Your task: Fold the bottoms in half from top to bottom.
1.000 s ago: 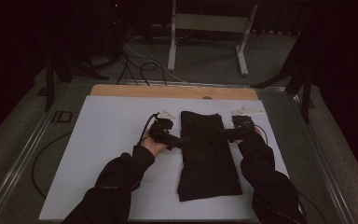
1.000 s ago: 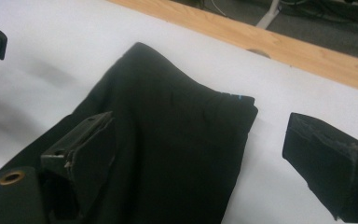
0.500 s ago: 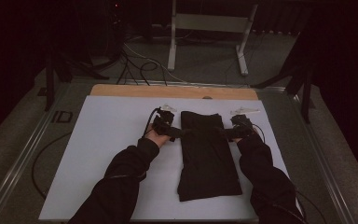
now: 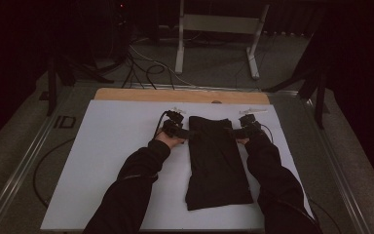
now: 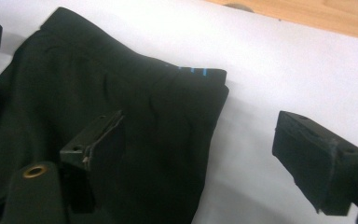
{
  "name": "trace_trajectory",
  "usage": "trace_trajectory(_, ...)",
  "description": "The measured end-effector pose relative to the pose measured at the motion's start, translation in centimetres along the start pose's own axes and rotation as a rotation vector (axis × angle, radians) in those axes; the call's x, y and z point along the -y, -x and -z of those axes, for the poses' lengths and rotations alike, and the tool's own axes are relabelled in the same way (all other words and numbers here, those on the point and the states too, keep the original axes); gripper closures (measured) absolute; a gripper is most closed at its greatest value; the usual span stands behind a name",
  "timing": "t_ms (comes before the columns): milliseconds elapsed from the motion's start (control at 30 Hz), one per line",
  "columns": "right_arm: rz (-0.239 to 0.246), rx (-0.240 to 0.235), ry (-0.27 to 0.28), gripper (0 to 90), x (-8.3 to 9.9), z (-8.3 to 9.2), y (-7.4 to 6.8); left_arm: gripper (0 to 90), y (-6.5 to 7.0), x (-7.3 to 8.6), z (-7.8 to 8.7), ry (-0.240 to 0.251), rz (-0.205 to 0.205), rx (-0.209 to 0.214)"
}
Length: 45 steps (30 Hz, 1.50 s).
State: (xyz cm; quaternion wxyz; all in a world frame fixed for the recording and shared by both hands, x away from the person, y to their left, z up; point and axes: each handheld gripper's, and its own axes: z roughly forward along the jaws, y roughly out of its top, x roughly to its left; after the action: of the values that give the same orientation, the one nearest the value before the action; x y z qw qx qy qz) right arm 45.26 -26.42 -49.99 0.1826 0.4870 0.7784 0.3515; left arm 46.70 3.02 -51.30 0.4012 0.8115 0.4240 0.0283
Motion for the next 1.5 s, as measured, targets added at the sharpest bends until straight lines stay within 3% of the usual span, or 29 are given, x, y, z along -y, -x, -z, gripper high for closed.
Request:
trace_trajectory(133,-0.016,0.003,-0.005,23.2,0.2,-0.5,0.4,19.5,-0.1,0.0,-0.7,-0.005,-0.012,-0.023)
trace_trajectory(333,-0.028,0.004,-0.022,26.8,0.6,-1.4,0.7,30.1,-0.1,0.0,-1.6,0.007,0.002,-0.022)
trace_trajectory(433,-0.03,0.01,-0.04,29.0,0.7,-1.8,0.8,40.7,-0.2,0.0,-1.7,0.011,0.02,0.003)
trace_trajectory(567,-0.039,0.009,-0.043,34.1,1.0,-2.4,0.8,53.7,0.1,0.0,-1.8,-0.004,-0.009,-0.009)
trace_trajectory(800,-0.005,-0.04,-0.046,56.2,0.7,-2.6,0.3,73.6,0.1,0.1,-1.9,-0.019,-0.02,0.009)
trace_trajectory(867,0.028,-0.065,-0.052,59.8,0.5,-2.7,0.2,75.3,0.1,0.1,-1.9,-0.021,-0.023,0.01)
trace_trajectory(1000,0.0,-0.105,-0.059,70.9,0.2,-3.0,0.1,77.5,0.0,0.0,-1.9,-0.026,-0.02,0.019)
trace_trajectory(1133,0.007,-0.116,-0.069,82.7,-0.1,-3.1,-0.1,83.8,0.3,-0.1,-1.8,-0.023,-0.033,0.009)
trace_trajectory(1267,0.057,-0.083,-0.077,84.6,-0.4,-2.8,-0.7,85.9,0.4,-0.2,-1.5,-0.015,-0.038,0.004)
trace_trajectory(1500,0.058,-0.091,-0.053,85.3,-0.8,-2.0,-0.6,86.5,0.6,-0.6,-0.6,0.011,-0.057,0.025)
